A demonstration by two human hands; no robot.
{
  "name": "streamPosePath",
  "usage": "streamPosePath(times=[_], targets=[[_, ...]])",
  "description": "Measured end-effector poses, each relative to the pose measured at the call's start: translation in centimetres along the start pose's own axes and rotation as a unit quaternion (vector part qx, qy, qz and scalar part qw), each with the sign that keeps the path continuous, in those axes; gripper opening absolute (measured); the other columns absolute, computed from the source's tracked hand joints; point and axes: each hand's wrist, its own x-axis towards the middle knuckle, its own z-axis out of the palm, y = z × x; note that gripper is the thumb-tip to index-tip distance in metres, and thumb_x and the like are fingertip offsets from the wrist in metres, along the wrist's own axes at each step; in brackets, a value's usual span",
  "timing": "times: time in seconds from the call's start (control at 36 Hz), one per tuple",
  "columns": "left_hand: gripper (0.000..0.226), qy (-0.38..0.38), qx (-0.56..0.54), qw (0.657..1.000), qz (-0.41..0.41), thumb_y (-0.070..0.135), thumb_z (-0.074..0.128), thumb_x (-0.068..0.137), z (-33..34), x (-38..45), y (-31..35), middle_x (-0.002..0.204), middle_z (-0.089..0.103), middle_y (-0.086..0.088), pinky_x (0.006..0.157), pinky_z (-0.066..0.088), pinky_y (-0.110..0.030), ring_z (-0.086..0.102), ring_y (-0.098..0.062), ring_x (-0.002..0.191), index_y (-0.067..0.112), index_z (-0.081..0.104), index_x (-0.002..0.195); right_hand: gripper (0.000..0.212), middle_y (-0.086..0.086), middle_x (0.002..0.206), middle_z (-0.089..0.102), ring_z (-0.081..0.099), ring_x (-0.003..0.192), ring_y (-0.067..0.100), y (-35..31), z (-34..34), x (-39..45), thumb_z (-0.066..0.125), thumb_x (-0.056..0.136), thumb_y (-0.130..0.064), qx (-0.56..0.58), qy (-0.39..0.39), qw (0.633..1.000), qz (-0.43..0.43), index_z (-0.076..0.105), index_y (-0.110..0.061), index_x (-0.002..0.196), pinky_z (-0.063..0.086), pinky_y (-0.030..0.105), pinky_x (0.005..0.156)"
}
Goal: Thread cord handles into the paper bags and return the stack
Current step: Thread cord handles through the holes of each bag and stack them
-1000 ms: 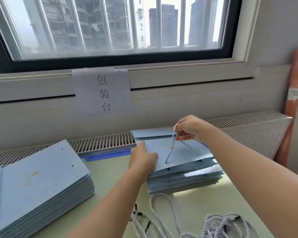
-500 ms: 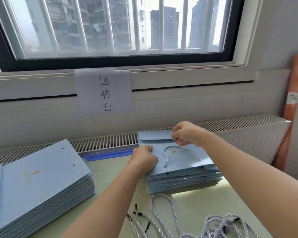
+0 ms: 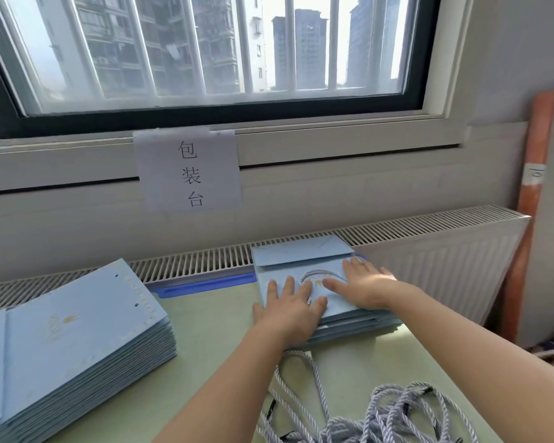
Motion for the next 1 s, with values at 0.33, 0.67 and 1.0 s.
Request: streamPosePath(times=[0.33,0.67,1.0], targets=[[0.064,0.053,0.030,0.998,0.011,0.058,0.019,0.099,-0.6,-0.5,0.0,0.164,-0.001,0.001,0.117,0.000,-0.055,-0.006,-0.026,0.150,0.034,-0.002,0.154,0.076,0.004,0.161,0.004,0.000,0.147,0.022,-0.5,-0.3,-1.0,0.016,0.093,-0.065,-0.049,0.063,0.997,-0.003,0.008,-0.018,0.152,0.001,0.047,0.117],[0.039,0.367,-0.019,0.930,-0.016,0.022,0.053,0.093,-3.7,-10.2,-8.5,0.135,0.051,0.002,0.098,0.034,-0.033,0.050,-0.020,0.120,0.020,0.053,0.132,0.027,-0.005,0.106,0.062,0.051,0.104,0.017,-8.5,0.0,-10.4,0.039,0.098,-0.038,-0.040,0.269,0.944,-0.187,0.059,-0.025,0.109,0.029,0.034,0.095],[0.078,0.199,0.158,0.943,-0.215,0.060,0.037,0.096,-3.3,-16.5,-17.2,0.162,0.015,0.001,0.117,-0.001,-0.053,0.003,-0.021,0.150,0.028,-0.003,0.154,0.024,-0.002,0.105,0.064,0.055,0.099,0.020,-15.6,1.2,-13.5,0.042,0.097,-0.031,0.067,0.195,0.957,-0.205,0.064,-0.021,0.102,0.036,0.031,0.083]])
